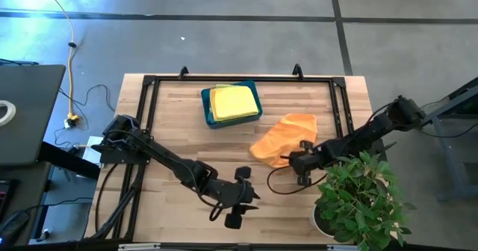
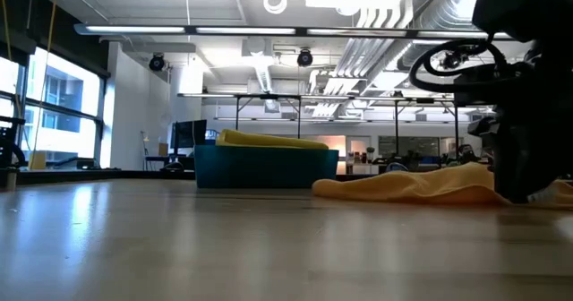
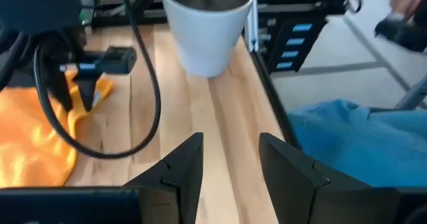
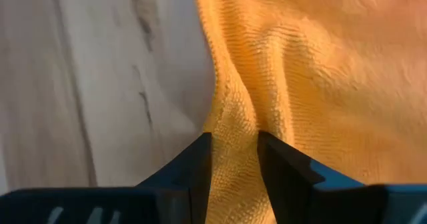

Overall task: Fold microfiber towels
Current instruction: Fold the orange microfiber cloth

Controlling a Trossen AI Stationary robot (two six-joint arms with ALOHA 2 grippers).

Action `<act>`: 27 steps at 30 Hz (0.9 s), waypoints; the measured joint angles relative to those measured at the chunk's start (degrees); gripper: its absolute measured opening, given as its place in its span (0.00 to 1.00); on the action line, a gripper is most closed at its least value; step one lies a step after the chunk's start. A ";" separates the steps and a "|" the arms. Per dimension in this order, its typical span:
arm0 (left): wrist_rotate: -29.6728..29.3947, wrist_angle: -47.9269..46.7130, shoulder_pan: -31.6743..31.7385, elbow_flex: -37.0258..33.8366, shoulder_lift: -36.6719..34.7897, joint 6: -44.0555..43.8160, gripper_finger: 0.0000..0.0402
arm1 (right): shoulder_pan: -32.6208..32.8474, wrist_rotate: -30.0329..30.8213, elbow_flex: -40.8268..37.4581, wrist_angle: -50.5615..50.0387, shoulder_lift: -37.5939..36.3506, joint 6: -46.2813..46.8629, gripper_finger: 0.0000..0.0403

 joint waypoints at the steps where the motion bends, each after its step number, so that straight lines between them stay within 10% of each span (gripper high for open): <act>1: -0.36 -0.74 0.04 0.00 0.00 -0.01 0.34 | 0.01 0.43 -0.03 -0.74 -0.01 0.95 0.27; 13: -0.29 -17.87 6.19 0.00 0.02 11.19 0.34 | 0.00 -1.39 -0.10 -0.91 -0.07 3.84 0.02; 27: 1.99 -14.45 12.52 0.02 9.22 25.60 0.34 | 0.04 -16.60 -0.23 13.16 0.01 13.32 0.00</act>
